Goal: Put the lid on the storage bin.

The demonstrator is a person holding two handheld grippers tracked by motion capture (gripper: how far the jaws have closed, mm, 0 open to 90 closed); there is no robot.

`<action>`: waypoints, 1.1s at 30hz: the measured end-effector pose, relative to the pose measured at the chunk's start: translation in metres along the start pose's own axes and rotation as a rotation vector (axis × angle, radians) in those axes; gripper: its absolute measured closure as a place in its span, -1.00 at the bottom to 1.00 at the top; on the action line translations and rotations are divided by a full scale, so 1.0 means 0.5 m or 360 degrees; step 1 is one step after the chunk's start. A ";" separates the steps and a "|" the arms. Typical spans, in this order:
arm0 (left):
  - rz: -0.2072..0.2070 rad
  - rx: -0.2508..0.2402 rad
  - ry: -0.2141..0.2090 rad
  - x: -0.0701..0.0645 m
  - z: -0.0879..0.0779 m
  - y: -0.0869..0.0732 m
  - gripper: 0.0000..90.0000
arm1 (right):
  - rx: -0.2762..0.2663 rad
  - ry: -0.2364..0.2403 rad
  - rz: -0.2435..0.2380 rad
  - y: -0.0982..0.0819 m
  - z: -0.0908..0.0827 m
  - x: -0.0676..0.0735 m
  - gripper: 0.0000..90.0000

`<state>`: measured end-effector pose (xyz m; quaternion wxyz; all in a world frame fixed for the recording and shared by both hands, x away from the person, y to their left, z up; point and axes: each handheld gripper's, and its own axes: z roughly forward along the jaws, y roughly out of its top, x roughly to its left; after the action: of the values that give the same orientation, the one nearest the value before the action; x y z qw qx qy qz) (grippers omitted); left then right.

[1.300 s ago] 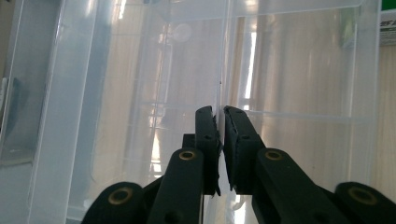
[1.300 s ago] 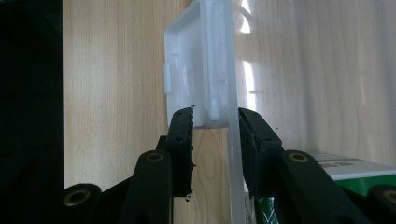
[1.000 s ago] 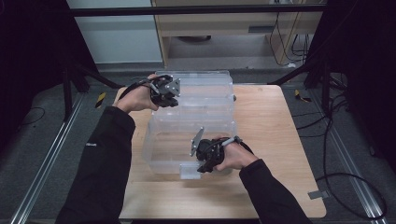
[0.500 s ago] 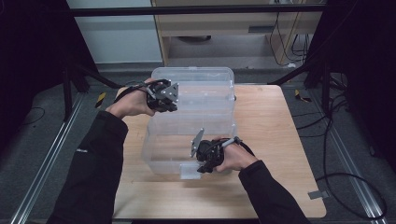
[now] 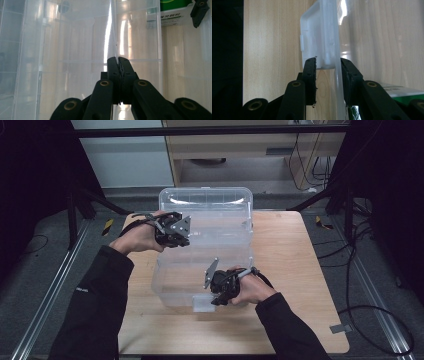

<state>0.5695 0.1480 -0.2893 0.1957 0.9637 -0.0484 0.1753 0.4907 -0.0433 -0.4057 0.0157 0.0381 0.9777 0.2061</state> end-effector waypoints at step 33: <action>0.0016 -0.0014 -0.0106 -0.091 -0.006 -0.012 0.96 | -0.0027 -0.0077 -0.0002 -0.004 -0.002 0.015 0.49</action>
<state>0.5273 0.1556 -0.3050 0.1972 0.9679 -0.0606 0.1438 0.4830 -0.0448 -0.4056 0.0397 0.0424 0.9752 0.2134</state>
